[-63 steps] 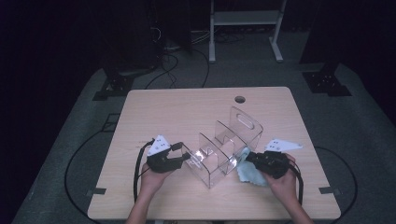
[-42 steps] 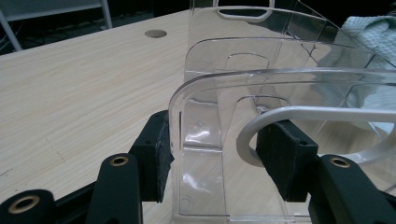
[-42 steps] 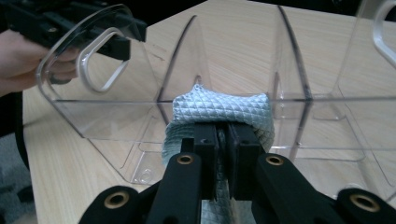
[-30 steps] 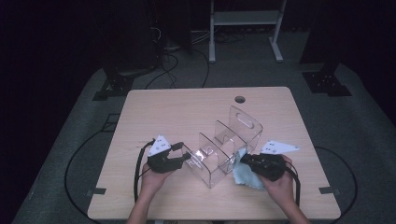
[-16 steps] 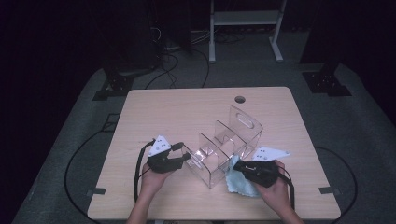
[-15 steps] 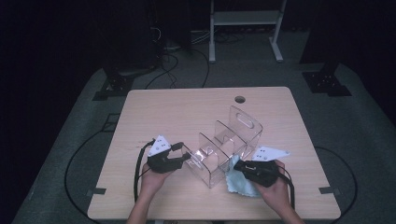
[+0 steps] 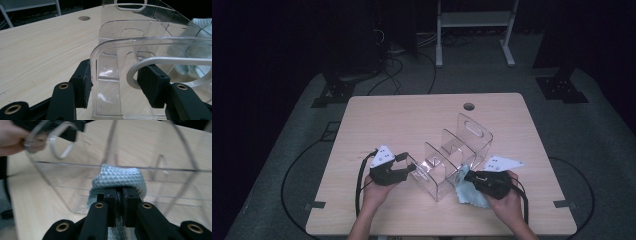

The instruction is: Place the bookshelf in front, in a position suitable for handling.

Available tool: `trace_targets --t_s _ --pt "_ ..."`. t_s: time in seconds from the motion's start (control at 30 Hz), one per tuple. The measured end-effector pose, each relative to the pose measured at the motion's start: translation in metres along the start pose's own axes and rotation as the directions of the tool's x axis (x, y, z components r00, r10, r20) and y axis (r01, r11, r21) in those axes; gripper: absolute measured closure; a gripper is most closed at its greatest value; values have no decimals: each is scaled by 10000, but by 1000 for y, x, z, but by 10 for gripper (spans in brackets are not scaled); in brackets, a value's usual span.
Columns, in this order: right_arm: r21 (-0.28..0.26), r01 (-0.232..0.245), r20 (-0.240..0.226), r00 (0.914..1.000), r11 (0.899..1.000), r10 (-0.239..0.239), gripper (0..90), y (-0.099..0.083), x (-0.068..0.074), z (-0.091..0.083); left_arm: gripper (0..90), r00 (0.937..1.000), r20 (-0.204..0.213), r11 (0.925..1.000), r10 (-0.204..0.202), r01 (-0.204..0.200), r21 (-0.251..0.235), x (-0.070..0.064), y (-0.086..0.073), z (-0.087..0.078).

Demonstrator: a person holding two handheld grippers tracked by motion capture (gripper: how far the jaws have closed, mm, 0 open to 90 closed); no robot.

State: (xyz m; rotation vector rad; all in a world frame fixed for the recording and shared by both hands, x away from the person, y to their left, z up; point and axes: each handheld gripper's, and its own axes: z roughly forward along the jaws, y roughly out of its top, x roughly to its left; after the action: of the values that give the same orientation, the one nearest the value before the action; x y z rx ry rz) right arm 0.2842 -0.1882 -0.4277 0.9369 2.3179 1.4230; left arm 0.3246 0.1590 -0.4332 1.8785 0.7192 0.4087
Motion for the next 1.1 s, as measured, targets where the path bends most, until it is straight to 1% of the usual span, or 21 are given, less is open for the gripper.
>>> trace_targets --t_s 0.03,0.07,0.1,0.13,0.2,0.23,0.3,0.33,0.37,0.47,0.53,0.57,0.63,0.7,0.73,0.77,0.8,0.9,0.93,1.0,1.1 --pt "19 -75 127 9999 10000 74 836 -1 -3 -1 465 10000 8 10000 1 -1 10 0 0 0" --pt "27 -148 161 9998 9999 148 836 -3 -5 -1 465 10000 13 10000 16 -16 19 -1 0 0" --pt "6 -213 112 9997 9998 213 836 -4 -4 0 465 10000 15 10000 7 -7 16 0 0 0" --pt "63 -190 -31 9998 9998 191 836 -4 -2 1 465 10000 14 10000 1 -1 9 0 0 0" --pt "155 -8 -374 9993 9999 14 835 -4 9 6 465 10000 -35 10000 -57 57 0 0 0 0" --pt "249 271 -398 9989 9993 -261 835 -3 17 9 465 10000 -16 10000 -82 82 3 1 0 -1" --pt "291 406 -517 9979 9988 -391 836 -2 19 10 465 10000 -15 10000 -77 77 2 1 0 -1" --pt "269 384 -524 9979 9989 -370 836 -2 17 10 465 10000 -14 10000 -59 59 -1 1 0 -1" --pt "233 290 -435 9987 9993 -280 837 -2 13 8 465 10000 -9 10000 -36 36 9 1 0 -1" --pt "186 -123 20 9999 9998 122 836 -6 0 4 465 10000 -6 10000 21 -21 21 0 0 -1" --pt "173 -251 -36 9997 9995 252 836 -8 -2 4 465 10000 -2 10000 13 -13 22 0 0 0" --pt "168 -221 -129 9997 9996 223 837 -7 1 5 464 10000 -7 10000 5 -4 17 -1 0 0" --pt "217 49 -460 9989 9998 -39 837 -5 13 8 464 10000 -13 10000 -56 56 -1 0 0 -1" --pt "252 525 -805 9955 9983 -503 837 -2 25 12 464 10000 -5 10000 -53 53 8 0 0 -1" --pt "280 649 -784 9950 9975 -625 837 -2 27 12 465 10000 -1 10000 -76 76 8 1 0 -1" --pt "278 684 -800 9946 9973 -660 838 -1 26 12 464 10000 2 10000 -67 67 5 1 0 -1" --pt "269 603 -824 9949 9978 -579 838 -2 23 12 465 10000 -9 10000 -51 51 6 0 0 -1" --pt "277 280 -400 9988 9992 -269 838 -5 13 9 464 10000 -5 10000 27 -27 26 0 0 -1" --pt "264 201 -433 9989 9994 -190 837 -6 12 8 464 10000 -7 10000 23 -23 22 0 0 -1" --pt "260 273 -541 9982 9993 -259 838 -5 17 10 464 10000 -7 10000 -21 21 14 0 0 -1" --pt "360 678 -1047 9925 9970 -637 837 -3 34 17 464 10000 -8 10000 -85 85 23 0 0 -1"
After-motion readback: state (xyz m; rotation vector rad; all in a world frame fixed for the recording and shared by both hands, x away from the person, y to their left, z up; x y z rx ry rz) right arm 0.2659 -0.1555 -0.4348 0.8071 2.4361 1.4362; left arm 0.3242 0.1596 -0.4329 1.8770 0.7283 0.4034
